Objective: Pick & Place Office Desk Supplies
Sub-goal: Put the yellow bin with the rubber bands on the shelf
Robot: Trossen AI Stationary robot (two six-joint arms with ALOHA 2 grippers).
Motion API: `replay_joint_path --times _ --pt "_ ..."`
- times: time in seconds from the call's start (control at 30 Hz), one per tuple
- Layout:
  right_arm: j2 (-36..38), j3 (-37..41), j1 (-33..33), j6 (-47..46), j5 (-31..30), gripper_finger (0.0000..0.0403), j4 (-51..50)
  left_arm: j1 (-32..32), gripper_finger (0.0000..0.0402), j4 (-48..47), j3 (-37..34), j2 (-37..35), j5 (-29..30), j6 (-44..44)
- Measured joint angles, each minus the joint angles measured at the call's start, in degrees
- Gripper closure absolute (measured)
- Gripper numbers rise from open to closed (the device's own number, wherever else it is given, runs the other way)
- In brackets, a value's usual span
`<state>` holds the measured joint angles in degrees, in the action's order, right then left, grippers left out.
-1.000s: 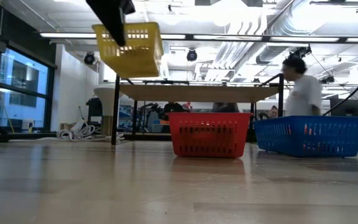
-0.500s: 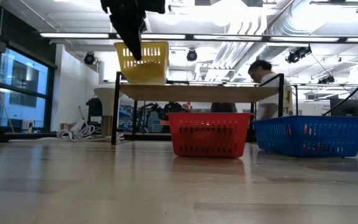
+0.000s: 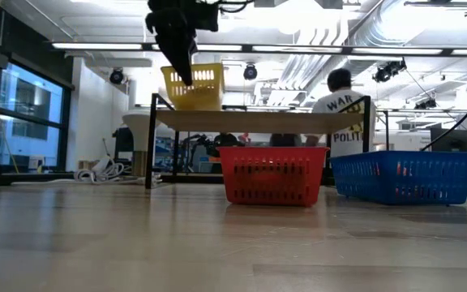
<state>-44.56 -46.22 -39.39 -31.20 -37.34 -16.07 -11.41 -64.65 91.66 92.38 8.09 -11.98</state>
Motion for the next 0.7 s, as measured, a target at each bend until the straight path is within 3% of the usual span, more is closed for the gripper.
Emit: replay_joint_path --times 0.33,0.7 --pt "0.0 0.0 0.0 0.0 0.0 0.0256 0.0 -7.3 0.0401 0.4 0.0 0.0 -1.3 -3.3" --pt "0.0 0.0 0.0 0.0 0.0 0.0256 0.0 -7.9 0.0401 0.4 0.0 0.0 -3.4 -7.1"
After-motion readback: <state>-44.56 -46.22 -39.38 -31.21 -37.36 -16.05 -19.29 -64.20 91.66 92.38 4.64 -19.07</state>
